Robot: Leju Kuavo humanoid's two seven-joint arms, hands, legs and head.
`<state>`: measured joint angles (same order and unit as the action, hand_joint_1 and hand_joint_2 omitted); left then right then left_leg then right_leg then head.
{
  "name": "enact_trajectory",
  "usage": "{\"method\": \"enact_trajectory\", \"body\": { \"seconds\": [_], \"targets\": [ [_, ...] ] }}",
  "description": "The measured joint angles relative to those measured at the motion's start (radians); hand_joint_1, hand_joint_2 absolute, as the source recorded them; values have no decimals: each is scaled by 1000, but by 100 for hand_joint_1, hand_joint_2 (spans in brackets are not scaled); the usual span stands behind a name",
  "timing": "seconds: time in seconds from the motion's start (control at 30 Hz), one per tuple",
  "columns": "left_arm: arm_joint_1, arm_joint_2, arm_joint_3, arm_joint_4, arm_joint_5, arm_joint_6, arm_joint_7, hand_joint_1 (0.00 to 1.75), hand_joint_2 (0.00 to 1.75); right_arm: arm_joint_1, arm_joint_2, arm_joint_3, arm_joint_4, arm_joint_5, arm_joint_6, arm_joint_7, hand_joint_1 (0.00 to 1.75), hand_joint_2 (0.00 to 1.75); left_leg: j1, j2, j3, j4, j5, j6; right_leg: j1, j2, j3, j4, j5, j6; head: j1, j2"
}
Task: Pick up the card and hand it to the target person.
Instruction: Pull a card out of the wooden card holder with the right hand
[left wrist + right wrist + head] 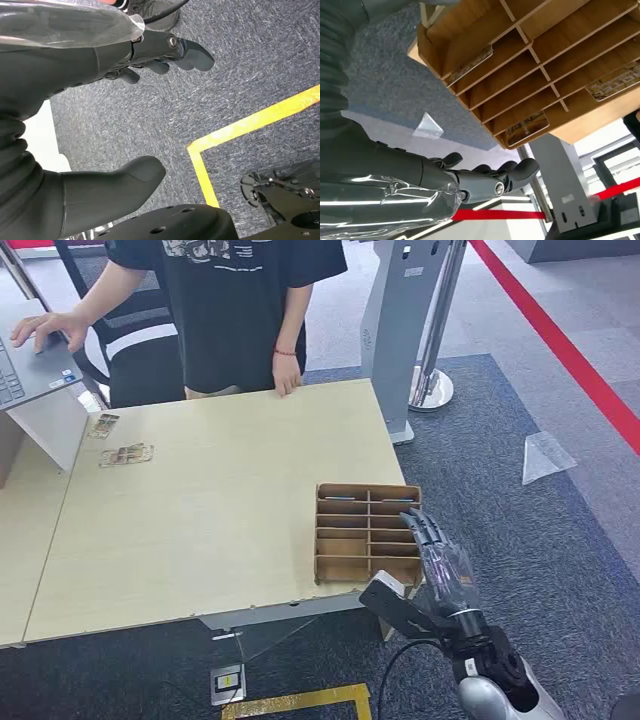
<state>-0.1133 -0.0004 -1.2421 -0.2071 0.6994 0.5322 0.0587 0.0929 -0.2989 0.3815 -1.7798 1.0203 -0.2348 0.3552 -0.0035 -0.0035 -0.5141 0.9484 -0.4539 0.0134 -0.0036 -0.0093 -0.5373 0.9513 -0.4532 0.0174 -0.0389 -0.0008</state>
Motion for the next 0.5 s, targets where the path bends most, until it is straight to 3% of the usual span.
{"method": "enact_trajectory", "body": {
  "seconds": [0.5],
  "targets": [
    [0,-5,0,0,-4,0,0,0,175,-18,26,59,89,31,-132,81,0,175,0,0,0,0,0,0,0,0,0,0,0,0,0,0]
  ]
}}
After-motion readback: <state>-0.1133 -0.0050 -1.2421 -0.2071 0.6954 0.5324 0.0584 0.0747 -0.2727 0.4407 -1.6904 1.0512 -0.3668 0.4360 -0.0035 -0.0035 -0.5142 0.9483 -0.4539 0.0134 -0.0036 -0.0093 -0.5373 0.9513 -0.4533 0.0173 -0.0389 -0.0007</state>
